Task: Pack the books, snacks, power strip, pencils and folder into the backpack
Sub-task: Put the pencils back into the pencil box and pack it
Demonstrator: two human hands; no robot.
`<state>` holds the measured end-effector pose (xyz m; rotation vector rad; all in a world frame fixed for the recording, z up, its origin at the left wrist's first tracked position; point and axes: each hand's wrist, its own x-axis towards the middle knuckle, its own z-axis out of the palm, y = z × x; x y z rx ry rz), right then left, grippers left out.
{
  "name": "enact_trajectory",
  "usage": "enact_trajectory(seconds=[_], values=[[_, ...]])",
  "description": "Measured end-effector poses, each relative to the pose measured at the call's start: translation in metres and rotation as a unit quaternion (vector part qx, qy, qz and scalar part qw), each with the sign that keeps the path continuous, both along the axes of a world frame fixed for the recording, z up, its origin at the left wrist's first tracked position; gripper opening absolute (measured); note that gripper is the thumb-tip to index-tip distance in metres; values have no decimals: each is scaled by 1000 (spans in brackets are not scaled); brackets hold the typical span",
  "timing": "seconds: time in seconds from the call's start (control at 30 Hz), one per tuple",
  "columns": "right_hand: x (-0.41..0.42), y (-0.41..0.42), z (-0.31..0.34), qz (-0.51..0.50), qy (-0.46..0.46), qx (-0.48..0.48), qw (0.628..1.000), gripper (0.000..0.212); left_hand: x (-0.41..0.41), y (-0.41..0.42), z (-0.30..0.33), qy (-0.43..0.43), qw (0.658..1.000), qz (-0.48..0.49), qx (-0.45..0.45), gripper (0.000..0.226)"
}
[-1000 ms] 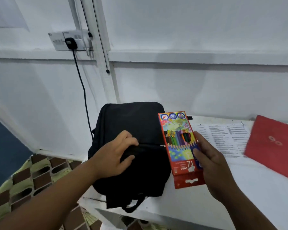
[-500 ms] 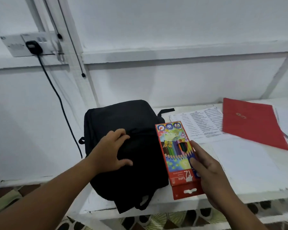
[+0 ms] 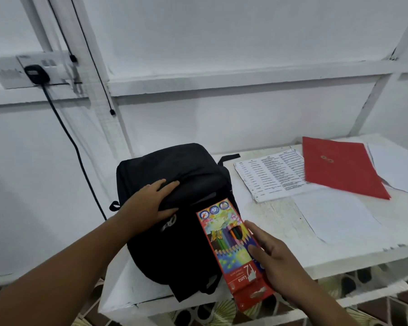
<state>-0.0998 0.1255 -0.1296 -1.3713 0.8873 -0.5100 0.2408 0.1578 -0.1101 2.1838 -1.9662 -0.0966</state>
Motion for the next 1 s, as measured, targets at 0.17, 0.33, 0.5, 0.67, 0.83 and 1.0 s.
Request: enact_trajectory(seconds=[0.17,0.33,0.5,0.67,0.83,1.0], values=[[23,-4,2,39,13,-8,999,46,6,-10,39,3,1000,-13,-29,61],[51,-18,6,80,3,-20,997,43,13,-20,71,31,995,0,-90,50],[83,-42,3,93,-15,-24,995,45,16,-28,89,52,997,7,-62,50],[116,-65,-3,123,-17,0,992,39,20,-32,93,92,995,9,-30,51],[153,-87,-18,75,-32,-3,997,32,20,-32,92,117,993,19,-26,54],[188,-99,-38,-34,-31,-12,999,16,22,-32,92,141,989,29,-28,55]])
